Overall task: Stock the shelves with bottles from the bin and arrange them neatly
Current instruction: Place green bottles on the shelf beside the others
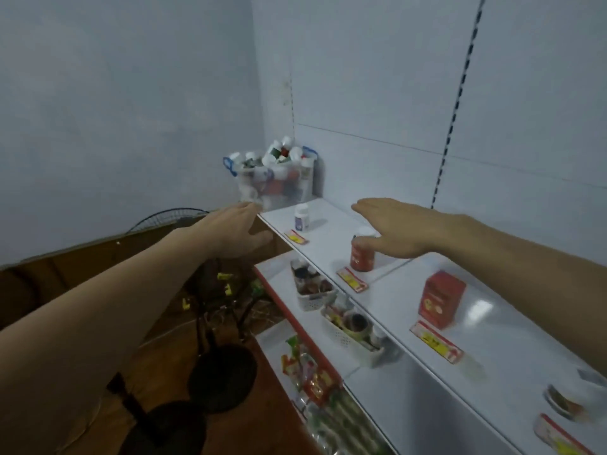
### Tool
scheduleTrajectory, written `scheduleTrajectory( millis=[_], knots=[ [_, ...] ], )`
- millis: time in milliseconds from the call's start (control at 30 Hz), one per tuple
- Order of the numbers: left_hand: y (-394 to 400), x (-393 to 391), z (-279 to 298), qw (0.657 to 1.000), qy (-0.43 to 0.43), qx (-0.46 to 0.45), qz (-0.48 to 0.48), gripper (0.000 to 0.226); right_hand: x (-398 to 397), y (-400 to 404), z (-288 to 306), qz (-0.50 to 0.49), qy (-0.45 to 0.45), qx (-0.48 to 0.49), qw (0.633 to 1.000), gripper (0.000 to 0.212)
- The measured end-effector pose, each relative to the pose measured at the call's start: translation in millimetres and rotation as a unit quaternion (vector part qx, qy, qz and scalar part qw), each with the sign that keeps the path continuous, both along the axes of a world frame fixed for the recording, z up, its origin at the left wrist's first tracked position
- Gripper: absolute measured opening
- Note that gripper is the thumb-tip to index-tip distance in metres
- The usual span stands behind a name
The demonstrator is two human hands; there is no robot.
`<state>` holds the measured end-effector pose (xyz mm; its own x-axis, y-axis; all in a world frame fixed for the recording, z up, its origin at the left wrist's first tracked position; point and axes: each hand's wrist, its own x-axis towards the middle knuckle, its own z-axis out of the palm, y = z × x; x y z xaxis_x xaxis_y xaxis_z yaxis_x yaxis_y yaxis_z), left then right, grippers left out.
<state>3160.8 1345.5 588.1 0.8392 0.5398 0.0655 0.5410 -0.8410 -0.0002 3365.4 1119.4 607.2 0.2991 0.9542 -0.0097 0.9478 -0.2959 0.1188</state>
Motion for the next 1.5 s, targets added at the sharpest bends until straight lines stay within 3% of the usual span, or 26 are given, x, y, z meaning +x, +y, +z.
scheduleTrajectory(
  millis=[200,333,400,467,567,733,1067,1167,1333,1500],
  knots=[
    [118,35,6,0.997,0.013,-0.020,0.068,0.059,50,162,3,0.022,0.007,0.015,1.000,0.071],
    [204,70,13,0.996,0.016,-0.016,0.090,0.064,91,257,7,0.028,0.022,0.011,0.999,0.063],
    [244,85,19,0.996,0.013,-0.016,0.088,0.065,112,303,14,0.032,0.025,0.014,0.999,0.070],
    [281,100,24,0.997,-0.006,-0.009,0.077,0.064,133,352,21,0.026,0.030,0.015,0.999,0.074],
    [330,123,29,0.998,-0.026,-0.014,0.058,0.060,158,415,23,0.018,0.050,0.031,0.998,0.057],
    [403,176,26,0.996,-0.076,-0.030,0.020,0.051,185,498,9,0.003,0.074,0.048,0.996,0.052],
    [514,282,-17,0.971,-0.154,-0.101,-0.152,0.031,216,587,-27,-0.075,0.155,0.059,0.983,0.038],
    [528,290,-39,0.952,-0.208,-0.139,-0.176,0.030,220,586,-44,-0.092,0.196,0.134,0.967,0.028],
    [533,288,-46,0.927,-0.223,-0.177,-0.245,0.073,206,591,-44,-0.107,0.262,0.308,0.908,0.021],
    [538,286,-48,0.900,-0.265,-0.210,-0.273,0.056,211,617,-27,-0.095,0.372,0.399,0.833,0.024]
  ],
)
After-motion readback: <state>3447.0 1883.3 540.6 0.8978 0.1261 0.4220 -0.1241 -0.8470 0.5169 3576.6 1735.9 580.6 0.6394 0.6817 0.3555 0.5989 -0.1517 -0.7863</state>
